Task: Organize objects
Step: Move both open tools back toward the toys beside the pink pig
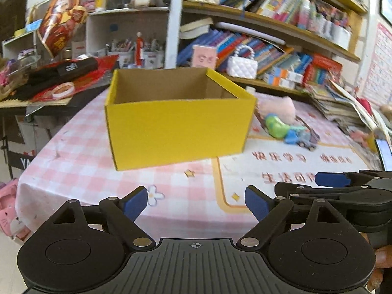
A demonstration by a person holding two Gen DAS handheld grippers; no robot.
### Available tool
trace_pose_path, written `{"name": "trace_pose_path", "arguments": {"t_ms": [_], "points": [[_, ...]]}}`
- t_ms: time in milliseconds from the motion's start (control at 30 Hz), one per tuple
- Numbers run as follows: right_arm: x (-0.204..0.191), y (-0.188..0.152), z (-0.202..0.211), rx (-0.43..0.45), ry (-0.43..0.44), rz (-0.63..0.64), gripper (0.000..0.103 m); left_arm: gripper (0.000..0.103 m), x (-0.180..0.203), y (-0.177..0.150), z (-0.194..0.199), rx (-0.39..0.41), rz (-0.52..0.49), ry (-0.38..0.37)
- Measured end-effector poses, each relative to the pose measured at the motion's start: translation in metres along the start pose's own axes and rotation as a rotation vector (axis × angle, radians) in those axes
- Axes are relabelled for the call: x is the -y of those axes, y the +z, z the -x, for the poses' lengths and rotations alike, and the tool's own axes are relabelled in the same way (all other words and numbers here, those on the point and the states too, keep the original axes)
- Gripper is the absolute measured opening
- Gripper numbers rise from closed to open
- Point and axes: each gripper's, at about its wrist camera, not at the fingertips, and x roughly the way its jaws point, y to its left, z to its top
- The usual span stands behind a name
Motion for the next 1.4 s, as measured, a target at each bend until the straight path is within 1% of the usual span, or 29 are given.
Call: {"name": "trace_pose_path", "arguments": {"t_ms": [100,300,533,667,867,1033,1267,1400], "points": [[0.003,-0.012,0.006,-0.016,-0.023,-0.017,0.071,0.089,0.007,-0.007,0.002,-0.016,-0.028,-0.018],[0.014,-0.035,0.016,-0.054,-0.072,-0.074,0.072,0.090,0.021,-0.013,0.003,-0.043,-0.080,-0.066],[0.036,-0.039,0.023,-0.039,-0.127,-0.151,0.073,0.090,0.045,-0.010,-0.003,-0.044,-0.169,-0.116],[0.049,-0.039,0.022,-0.042,-0.151,-0.173,0.073,0.090,0.059,-0.004,-0.013,-0.046,-0.191,-0.135],[0.078,-0.033,0.019,-0.039,-0.192,-0.189,0.073,0.090,0.085,0.007,-0.032,-0.049,-0.215,-0.165],[0.104,-0.021,0.012,-0.038,-0.208,-0.202,0.073,0.090,0.105,0.020,-0.047,-0.032,-0.225,-0.182],[0.137,0.002,-0.001,-0.018,-0.196,-0.189,0.073,0.090,0.126,0.046,-0.072,-0.016,-0.182,-0.170],[0.160,0.016,-0.012,-0.002,-0.183,-0.200,0.073,0.090,0.143,0.061,-0.087,0.000,-0.183,-0.155]]}}
